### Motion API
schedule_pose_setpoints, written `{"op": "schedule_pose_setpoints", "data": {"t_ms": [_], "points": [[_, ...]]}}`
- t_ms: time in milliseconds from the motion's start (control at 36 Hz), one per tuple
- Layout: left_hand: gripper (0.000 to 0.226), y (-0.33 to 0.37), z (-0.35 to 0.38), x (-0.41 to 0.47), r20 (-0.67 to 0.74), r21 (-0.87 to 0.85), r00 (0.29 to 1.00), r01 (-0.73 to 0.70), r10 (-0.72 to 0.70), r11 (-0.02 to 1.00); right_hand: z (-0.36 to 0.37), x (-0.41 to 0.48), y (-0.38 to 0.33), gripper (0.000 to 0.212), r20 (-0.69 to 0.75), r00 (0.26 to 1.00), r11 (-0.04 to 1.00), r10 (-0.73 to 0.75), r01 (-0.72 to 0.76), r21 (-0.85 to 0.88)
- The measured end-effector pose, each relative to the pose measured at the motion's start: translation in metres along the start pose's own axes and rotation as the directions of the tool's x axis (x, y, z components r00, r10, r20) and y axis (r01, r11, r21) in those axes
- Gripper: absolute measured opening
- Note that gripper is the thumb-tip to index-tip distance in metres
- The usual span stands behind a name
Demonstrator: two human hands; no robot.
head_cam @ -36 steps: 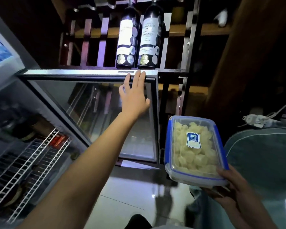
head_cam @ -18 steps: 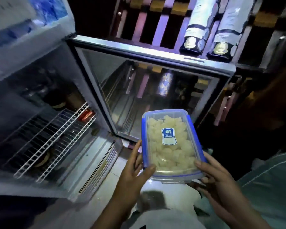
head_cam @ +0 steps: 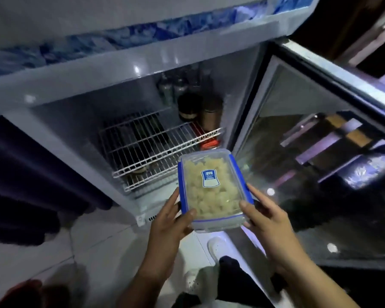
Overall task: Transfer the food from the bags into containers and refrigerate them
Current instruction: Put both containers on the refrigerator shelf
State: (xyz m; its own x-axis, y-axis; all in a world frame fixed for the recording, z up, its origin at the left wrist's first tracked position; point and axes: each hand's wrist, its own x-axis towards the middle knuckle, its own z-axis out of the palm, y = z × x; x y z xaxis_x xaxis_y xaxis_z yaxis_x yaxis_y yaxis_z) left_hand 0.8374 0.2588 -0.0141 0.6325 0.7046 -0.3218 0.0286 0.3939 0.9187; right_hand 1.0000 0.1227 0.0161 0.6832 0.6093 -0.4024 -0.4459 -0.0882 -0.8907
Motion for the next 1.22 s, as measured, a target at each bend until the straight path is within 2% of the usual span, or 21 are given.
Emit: {"op": "schedule_pose_setpoints", "data": {"t_ms": [83,194,361,444,556,722,778,833,889,972,1028,1083,1167,1222], "points": [[0.054,0.0,-0.004,0.028,-0.082,0.014,0.995,-0.055,0.056,0.998,0.01,0.046,0.001,0.04,0.092,0.996,0.993,-0.006,0.016,-0.118],[0.05,-0.004,0.001,0.071,-0.206,-0.001,0.976,-0.073,0.071,0.997,0.023,0.105,0.003,0.042,0.187,0.982,0.967,0.011,0.037,-0.251],[0.041,-0.002,0.007,0.138,-0.322,-0.022,0.947,-0.016,0.008,1.0,0.026,0.192,-0.004,0.062,0.344,0.935,0.947,0.092,0.024,-0.32],[0.038,-0.001,0.008,0.164,-0.395,-0.051,0.918,-0.005,-0.015,0.999,0.029,0.226,-0.005,0.07,0.417,0.903,0.924,0.106,0.066,-0.377],[0.035,-0.002,0.004,0.19,-0.378,-0.04,0.926,-0.036,0.019,0.999,0.037,0.259,-0.003,0.068,0.459,0.887,0.877,0.057,0.175,-0.447],[0.071,-0.005,-0.007,0.215,-0.297,0.121,0.95,-0.06,0.094,0.991,0.057,0.288,0.0,0.061,0.498,0.867,0.817,0.021,0.272,-0.509],[0.074,-0.009,-0.012,0.222,-0.354,0.15,0.931,-0.038,0.09,0.988,0.062,0.297,0.002,0.054,0.508,0.861,0.743,0.006,0.337,-0.579],[0.064,-0.012,-0.016,0.23,-0.407,0.2,0.904,-0.049,0.129,0.978,0.066,0.306,0.005,0.048,0.521,0.853,0.643,-0.027,0.414,-0.645],[0.054,-0.015,-0.018,0.239,-0.417,0.34,0.882,-0.071,0.218,0.938,0.071,0.313,0.009,0.044,0.551,0.83,0.503,-0.088,0.515,-0.694],[0.04,-0.019,-0.019,0.249,-0.308,0.694,0.853,-0.101,0.421,0.713,0.08,0.321,0.014,0.041,0.579,0.793,0.293,-0.187,0.608,-0.738],[0.04,-0.02,-0.02,0.256,-0.3,0.766,0.837,-0.076,0.459,0.639,0.087,0.326,0.017,0.037,0.611,0.75,0.161,-0.253,0.655,-0.738],[0.042,-0.019,-0.02,0.264,-0.313,0.794,0.84,-0.023,0.442,0.608,0.094,0.332,0.018,0.031,0.609,0.743,0.087,-0.277,0.65,-0.755],[0.046,-0.013,-0.024,0.277,-0.317,0.835,0.863,0.057,0.394,0.547,0.103,0.343,0.017,0.022,0.57,0.774,0.026,-0.277,0.599,-0.8],[0.048,-0.01,-0.028,0.282,-0.254,0.895,0.88,0.056,0.401,0.443,0.107,0.345,0.017,0.02,0.583,0.763,-0.008,-0.28,0.605,-0.796]]}}
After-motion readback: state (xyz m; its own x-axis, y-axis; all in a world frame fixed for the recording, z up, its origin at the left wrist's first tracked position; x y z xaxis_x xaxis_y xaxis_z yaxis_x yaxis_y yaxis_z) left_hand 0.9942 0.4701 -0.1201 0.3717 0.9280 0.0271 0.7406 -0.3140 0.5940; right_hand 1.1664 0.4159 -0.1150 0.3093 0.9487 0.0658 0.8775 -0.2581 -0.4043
